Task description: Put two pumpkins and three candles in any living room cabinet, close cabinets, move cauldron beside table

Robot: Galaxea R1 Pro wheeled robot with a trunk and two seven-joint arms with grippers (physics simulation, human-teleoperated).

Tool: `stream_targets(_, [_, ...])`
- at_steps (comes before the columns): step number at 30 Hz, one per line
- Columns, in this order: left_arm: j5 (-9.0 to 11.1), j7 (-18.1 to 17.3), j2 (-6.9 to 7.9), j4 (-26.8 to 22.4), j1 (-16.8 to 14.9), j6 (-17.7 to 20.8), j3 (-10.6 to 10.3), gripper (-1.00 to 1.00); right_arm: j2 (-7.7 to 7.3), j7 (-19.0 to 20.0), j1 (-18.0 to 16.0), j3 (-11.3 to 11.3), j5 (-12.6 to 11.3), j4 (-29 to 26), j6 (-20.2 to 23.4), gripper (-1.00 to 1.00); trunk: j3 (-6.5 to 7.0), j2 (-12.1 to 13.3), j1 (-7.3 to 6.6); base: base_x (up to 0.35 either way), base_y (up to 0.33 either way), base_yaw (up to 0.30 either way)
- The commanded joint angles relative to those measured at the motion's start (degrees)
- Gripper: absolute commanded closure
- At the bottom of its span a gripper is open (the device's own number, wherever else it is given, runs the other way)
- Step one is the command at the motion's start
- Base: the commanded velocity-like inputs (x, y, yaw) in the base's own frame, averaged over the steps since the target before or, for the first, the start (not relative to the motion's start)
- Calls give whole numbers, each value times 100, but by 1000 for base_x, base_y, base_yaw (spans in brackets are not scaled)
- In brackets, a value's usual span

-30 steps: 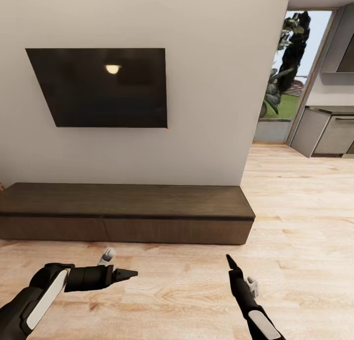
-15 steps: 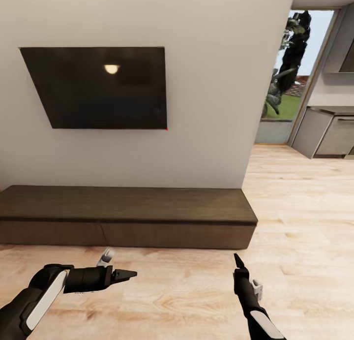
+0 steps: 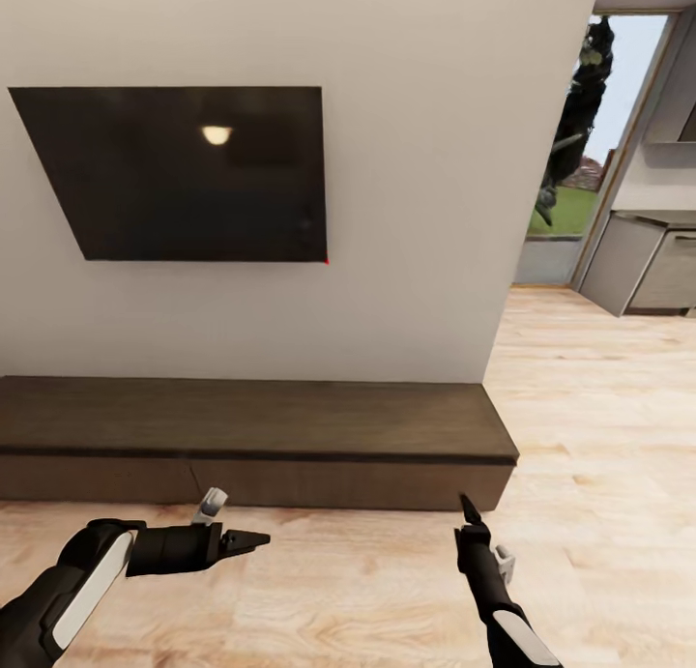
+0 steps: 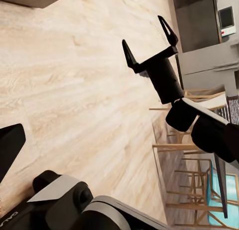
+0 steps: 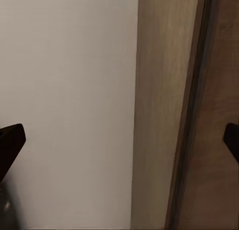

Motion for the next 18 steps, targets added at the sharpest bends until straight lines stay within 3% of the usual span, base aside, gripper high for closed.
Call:
stream_targets(1, [12,-9,3,1,-5,22,-14,-100,4,29,-4,-18,-10,4,59,-100,-5,-3,1,141,0,0])
stream_targets(8, [7,-9,-19,-6,-5,22,-37,-100,-2,326,-4,-30,-9,19,242,-100,-5,-3,1,238,0,0])
stream_targets(18, [4,-9,-55,-8,-5,22,-36,-100,-5,371,-4,-31,-5,22,254,-100,-5,-3,1,162,0,0])
